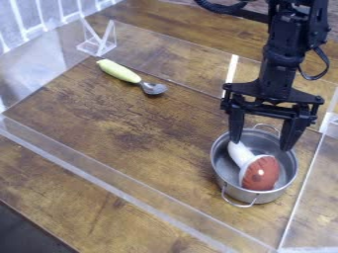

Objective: Put the mushroom in the silver pot

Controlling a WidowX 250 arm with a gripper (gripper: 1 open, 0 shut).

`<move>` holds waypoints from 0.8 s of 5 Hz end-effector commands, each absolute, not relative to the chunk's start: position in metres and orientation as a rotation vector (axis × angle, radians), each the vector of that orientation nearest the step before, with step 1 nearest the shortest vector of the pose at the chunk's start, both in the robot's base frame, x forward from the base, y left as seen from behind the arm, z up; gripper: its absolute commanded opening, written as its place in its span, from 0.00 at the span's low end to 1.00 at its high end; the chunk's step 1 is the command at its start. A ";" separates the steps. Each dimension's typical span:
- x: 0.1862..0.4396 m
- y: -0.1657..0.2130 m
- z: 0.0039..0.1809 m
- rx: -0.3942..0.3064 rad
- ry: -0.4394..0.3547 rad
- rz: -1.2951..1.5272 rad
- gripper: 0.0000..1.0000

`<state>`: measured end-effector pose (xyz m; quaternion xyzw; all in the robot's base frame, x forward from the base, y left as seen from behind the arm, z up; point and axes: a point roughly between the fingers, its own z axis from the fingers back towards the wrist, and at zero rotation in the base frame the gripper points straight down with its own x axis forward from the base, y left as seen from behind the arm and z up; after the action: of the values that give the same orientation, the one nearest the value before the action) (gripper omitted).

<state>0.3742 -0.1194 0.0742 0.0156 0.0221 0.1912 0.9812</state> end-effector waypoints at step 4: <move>0.383 -0.155 0.073 0.029 0.015 0.429 0.00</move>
<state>0.3814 -0.1473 0.0582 0.0260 0.0249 0.2215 0.9745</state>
